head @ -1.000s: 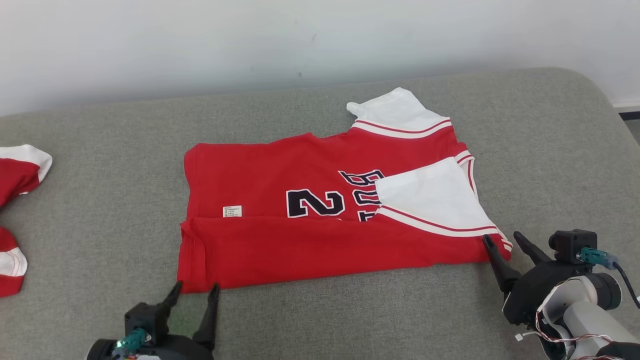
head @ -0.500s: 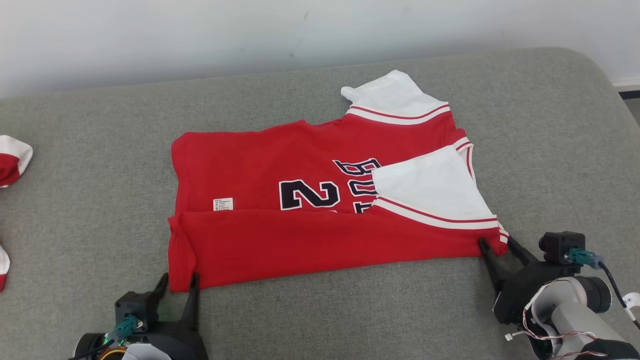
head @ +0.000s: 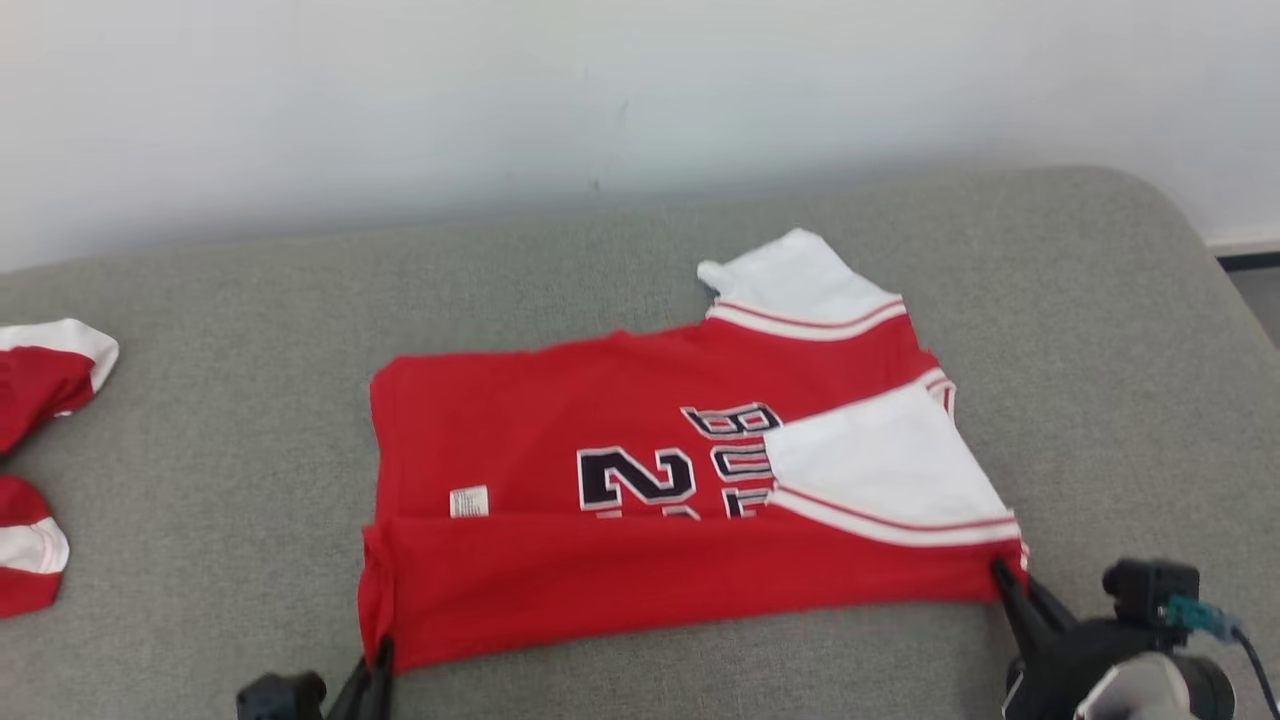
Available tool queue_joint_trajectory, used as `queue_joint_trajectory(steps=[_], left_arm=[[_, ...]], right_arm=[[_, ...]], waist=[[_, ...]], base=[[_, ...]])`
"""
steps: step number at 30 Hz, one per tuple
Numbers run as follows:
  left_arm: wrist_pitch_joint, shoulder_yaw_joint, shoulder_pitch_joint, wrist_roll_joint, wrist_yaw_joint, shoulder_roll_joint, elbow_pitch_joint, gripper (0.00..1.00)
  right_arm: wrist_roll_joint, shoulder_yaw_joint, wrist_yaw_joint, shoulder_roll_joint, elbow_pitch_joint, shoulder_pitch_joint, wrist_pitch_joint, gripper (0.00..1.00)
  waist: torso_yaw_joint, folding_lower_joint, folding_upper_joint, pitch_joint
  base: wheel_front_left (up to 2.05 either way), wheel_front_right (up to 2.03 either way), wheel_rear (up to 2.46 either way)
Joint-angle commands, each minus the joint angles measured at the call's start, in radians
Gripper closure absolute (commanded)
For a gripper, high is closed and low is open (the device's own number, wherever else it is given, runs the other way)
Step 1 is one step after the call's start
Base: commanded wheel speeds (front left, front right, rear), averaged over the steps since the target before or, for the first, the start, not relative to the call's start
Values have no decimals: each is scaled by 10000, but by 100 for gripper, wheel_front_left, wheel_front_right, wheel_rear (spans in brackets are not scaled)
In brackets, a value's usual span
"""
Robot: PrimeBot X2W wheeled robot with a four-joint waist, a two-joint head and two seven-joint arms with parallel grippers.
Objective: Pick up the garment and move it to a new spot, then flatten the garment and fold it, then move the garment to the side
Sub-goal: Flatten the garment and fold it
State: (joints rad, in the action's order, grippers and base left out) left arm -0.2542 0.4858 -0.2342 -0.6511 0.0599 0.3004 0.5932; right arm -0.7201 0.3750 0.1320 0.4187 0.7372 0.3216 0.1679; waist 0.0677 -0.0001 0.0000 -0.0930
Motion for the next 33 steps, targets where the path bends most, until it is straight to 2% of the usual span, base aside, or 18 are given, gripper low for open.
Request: queue_joint_trajectory(steps=[1,5,8,13,14,15,16,24,29,33], left_arm=[[-78,-69,622,-78,101,31,-238,100],[36,105,1288,51,325,109,-737,100],[211,127,2068,-21,603,354,-1459,100],[395,93,2655,-153,859,532,-2129,100],[420,106,2723,-151,928,523,-2217,62],[383,115,2767,-158,955,499,-2312,36],[359,110,2803,-155,985,503,-2396,0],[39,-288,2986,50,1335,578,-3309,0],[-104,-863,2878,490,1451,614,-3901,0],[-108,-1646,2834,1506,1597,512,-4575,0]], right_arm=[[-151,-103,-27,117,-350,-677,-58,100],[-286,-346,-27,194,-982,-1670,-256,100],[-244,-1027,-27,259,-2002,-2963,-551,100],[125,-1936,-27,-197,-3263,-4307,-1065,99],[318,-2077,-27,-262,-3502,-4483,-1151,48],[460,-2237,-27,-365,-3697,-4642,-1264,0],[616,-2408,-27,-492,-3907,-4775,-1345,0],[1765,-3453,-26,-1026,-6105,-5174,-1513,0],[2488,-3982,-26,-1555,-6959,-5003,-830,0],[3191,-4229,-26,-1990,-7087,-4826,-143,0]], waist=[[-84,1,0,641],[-157,1,0,953],[-210,1,0,1060],[-276,1,0,1099],[-279,1,0,1112],[-283,1,0,1130],[-290,1,0,1151],[-360,1,0,1313],[-454,1,0,1364],[-522,1,0,1364]], base=[[0,0,0],[0,0,0],[0,0,0],[0,0,0],[0,0,0],[0,0,0],[0,0,0],[0,0,0],[0,0,0],[0,0,0]])
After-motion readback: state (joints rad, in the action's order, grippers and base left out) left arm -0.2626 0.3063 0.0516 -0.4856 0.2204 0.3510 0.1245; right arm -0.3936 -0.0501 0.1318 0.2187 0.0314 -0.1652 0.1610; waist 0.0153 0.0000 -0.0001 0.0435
